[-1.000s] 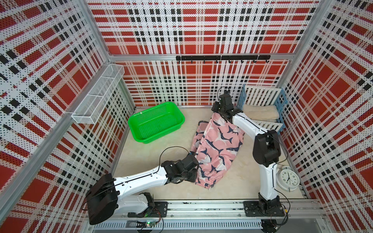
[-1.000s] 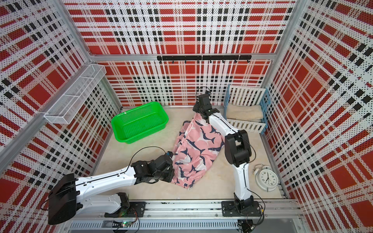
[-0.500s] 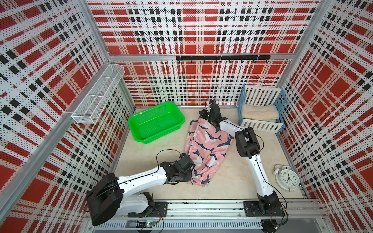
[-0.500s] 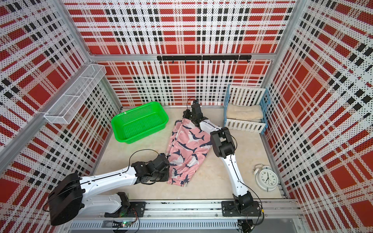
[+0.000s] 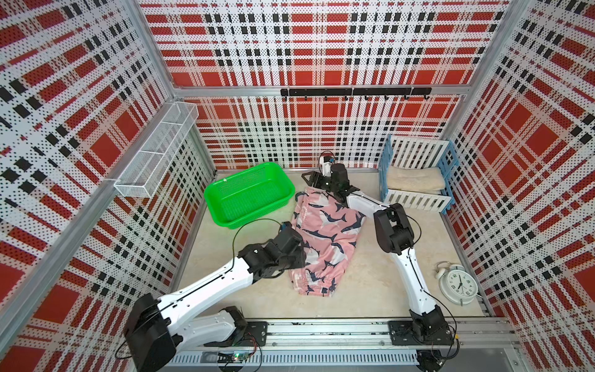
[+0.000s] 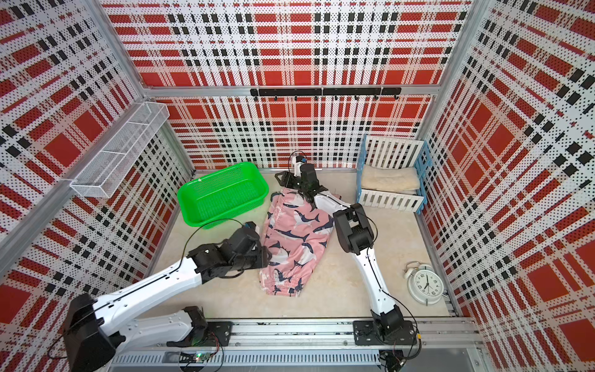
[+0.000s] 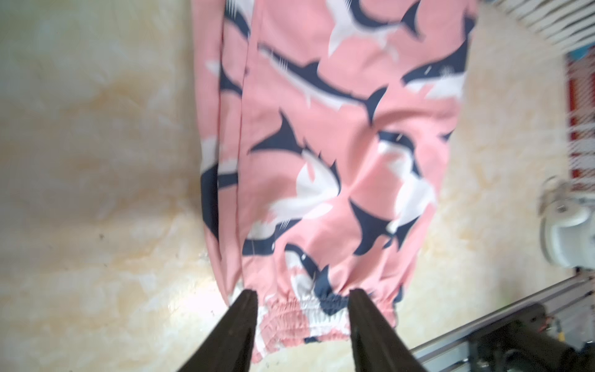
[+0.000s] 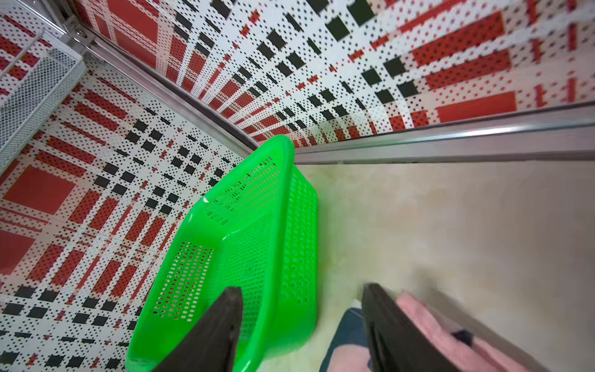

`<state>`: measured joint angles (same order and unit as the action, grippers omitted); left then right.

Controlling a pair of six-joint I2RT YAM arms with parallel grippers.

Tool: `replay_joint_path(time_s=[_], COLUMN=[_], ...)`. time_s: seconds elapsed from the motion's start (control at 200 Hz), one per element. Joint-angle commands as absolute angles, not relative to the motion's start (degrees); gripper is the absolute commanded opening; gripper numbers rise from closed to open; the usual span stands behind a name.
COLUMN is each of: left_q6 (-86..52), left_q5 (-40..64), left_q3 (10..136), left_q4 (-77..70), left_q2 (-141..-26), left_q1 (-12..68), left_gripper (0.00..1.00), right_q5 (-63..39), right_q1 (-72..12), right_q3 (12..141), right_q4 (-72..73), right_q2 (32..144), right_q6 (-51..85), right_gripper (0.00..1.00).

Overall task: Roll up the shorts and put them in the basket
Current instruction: Fold the shorts at the center of the board, then adjust the shorts at the center of the board.

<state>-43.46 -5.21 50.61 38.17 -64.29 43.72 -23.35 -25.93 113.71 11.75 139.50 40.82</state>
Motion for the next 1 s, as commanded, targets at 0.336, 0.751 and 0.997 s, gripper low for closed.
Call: replay_joint_path(time_s=[0.336,0.751,0.997], left_q6=[-25.5,-19.6,-18.9], left_q5=[-5.8,-7.3,-6.8], left_q3=[70.7,94.6,98.6], left_q4=[25.0,24.5,26.3], left_q2=[-90.1,-112.7,-117.2], left_q1=[24.0,22.9,24.1], left_gripper=[0.52,0.51,0.49], right_q5=[-1.8,-10.0,-6.7], right_q1=[-19.7,-18.0,-16.6], right_q3=[89.4,61.1,57.0], right_q4=[-19.3,-16.1,-11.9], right_q2=[110.3,101.3,99.3], right_q6=[31.3,35.9,37.7], right_gripper=[0.63,0.67,0.03])
